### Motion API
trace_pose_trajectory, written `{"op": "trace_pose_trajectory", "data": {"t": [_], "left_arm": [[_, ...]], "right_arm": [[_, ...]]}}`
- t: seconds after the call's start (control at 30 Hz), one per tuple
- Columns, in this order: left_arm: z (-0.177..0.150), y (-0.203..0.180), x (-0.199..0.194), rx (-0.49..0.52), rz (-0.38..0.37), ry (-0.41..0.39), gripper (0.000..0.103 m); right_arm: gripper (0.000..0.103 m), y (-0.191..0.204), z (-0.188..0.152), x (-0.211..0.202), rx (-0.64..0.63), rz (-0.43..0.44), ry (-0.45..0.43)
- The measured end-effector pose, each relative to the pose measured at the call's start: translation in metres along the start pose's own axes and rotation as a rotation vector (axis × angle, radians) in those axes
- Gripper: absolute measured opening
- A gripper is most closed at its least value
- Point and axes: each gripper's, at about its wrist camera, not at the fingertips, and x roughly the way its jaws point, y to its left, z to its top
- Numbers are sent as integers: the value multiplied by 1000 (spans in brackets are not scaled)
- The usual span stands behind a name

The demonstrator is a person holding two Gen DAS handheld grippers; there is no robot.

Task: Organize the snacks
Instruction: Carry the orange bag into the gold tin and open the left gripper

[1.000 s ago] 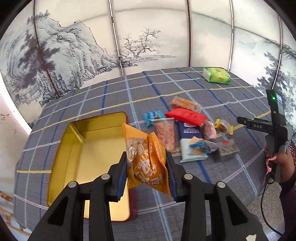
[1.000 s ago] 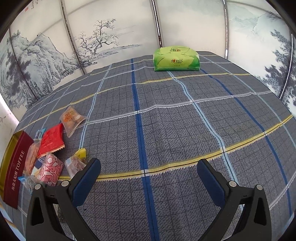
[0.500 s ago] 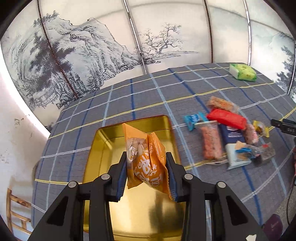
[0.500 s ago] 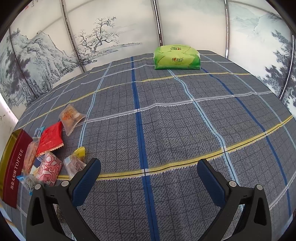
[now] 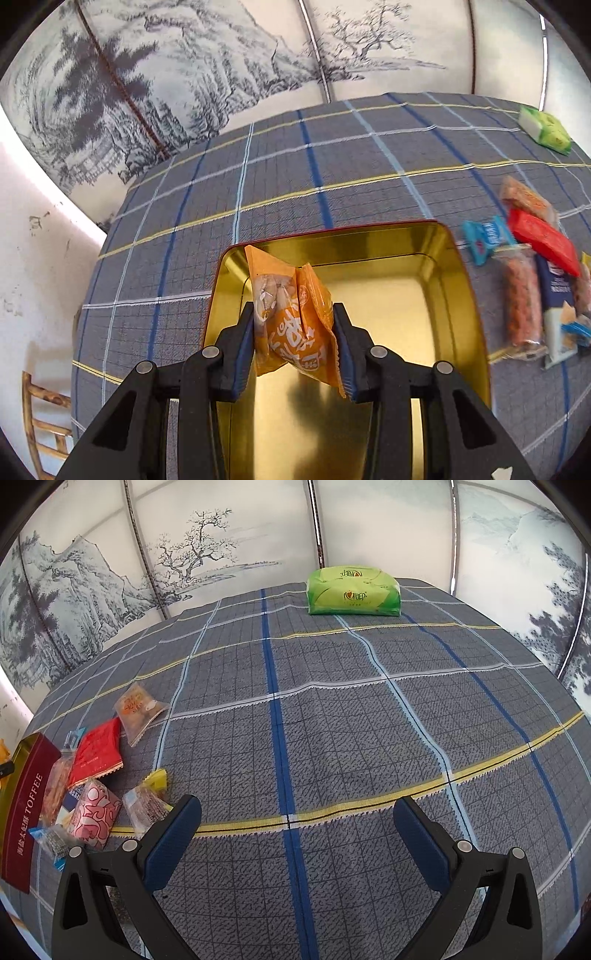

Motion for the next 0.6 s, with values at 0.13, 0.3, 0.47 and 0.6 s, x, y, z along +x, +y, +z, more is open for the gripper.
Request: {"op": "trace_pose_trajectory", "data": {"t": [0.13,0.3,0.47,0.6], "left_arm": [[7,6,17,-3,28,23,39],[14,14,31,-22,65,30,44],[12,20,25,-65,34,4,52],[1,23,-9,-111,16,-114,64]], "right_arm": [[103,1,-1,1,-3,-5,6],[103,1,1,2,-6,-9,12],[103,0,2,1,0,-3,2],[101,1,-2,-23,-19,123,-110]]}}
